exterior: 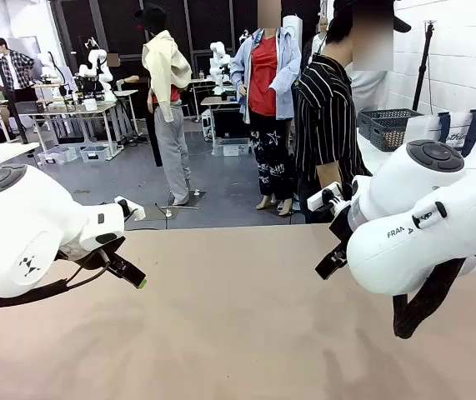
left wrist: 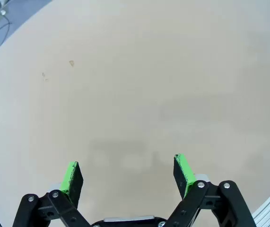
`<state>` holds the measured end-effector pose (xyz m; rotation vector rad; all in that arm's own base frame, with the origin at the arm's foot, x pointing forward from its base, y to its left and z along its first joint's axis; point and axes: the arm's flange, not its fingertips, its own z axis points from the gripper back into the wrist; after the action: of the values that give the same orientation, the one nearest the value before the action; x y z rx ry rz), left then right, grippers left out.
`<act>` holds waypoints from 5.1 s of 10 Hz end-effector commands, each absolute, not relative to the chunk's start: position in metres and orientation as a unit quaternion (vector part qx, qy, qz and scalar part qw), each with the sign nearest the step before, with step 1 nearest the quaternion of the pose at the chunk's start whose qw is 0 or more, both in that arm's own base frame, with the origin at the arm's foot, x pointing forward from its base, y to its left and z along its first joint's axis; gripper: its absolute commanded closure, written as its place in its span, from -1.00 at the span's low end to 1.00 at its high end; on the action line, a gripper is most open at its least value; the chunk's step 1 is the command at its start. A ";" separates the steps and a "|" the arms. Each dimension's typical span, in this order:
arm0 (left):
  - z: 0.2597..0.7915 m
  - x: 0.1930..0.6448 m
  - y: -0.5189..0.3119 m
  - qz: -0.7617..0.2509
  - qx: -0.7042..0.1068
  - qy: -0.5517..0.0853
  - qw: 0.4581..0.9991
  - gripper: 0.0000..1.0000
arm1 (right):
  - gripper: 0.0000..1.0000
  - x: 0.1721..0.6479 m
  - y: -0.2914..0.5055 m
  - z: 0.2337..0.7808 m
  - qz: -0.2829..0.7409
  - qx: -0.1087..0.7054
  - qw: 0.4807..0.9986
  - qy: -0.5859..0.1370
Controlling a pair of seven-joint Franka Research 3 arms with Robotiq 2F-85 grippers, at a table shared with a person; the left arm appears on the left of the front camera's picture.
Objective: Transfer purchased items from the store into the shopping bag.
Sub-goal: Open the Reusable shopping bag in the center of the table.
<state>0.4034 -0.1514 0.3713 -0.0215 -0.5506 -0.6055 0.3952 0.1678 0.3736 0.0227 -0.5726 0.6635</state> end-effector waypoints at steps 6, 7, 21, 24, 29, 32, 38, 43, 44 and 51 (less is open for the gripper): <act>0.371 0.403 -0.151 -0.294 -0.010 -0.268 0.917 -1.00 | -1.00 0.395 0.168 0.374 0.321 0.011 0.905 -0.277; 0.371 0.403 -0.151 -0.294 -0.010 -0.268 0.917 -1.00 | -1.00 0.395 0.168 0.374 0.321 0.011 0.905 -0.277; 0.418 0.318 0.154 0.048 -0.017 -0.355 0.934 -1.00 | -1.00 0.375 -0.252 0.415 -0.192 -0.023 0.914 -0.355; 0.466 0.347 0.207 0.087 0.031 -0.326 0.941 -1.00 | -1.00 0.375 -0.252 0.415 -0.192 -0.023 0.914 -0.355; 0.466 0.347 0.207 0.087 0.031 -0.326 0.941 -1.00 | -1.00 0.375 -0.252 0.415 -0.192 -0.023 0.914 -0.355; 0.466 0.347 0.207 0.087 0.031 -0.326 0.941 -1.00 | -1.00 0.375 -0.252 0.415 -0.192 -0.023 0.914 -0.355; 0.466 0.347 0.207 0.087 0.031 -0.326 0.941 -1.00 | -1.00 0.375 -0.252 0.415 -0.192 -0.023 0.914 -0.355; 0.466 0.347 0.207 0.087 0.031 -0.326 0.941 -1.00 | -1.00 0.375 -0.252 0.415 -0.192 -0.023 0.914 -0.355; 0.466 0.347 0.207 0.087 0.031 -0.326 0.941 -1.00 | -1.00 0.375 -0.252 0.415 -0.192 -0.023 0.914 -0.355; 0.466 0.347 0.207 0.087 0.031 -0.326 0.941 -1.00 | -1.00 0.375 -0.252 0.415 -0.192 -0.023 0.914 -0.355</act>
<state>0.3487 0.2071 0.4647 0.0526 -0.6750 0.1787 0.3783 -0.2548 0.4127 -0.0378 -0.7336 -0.3992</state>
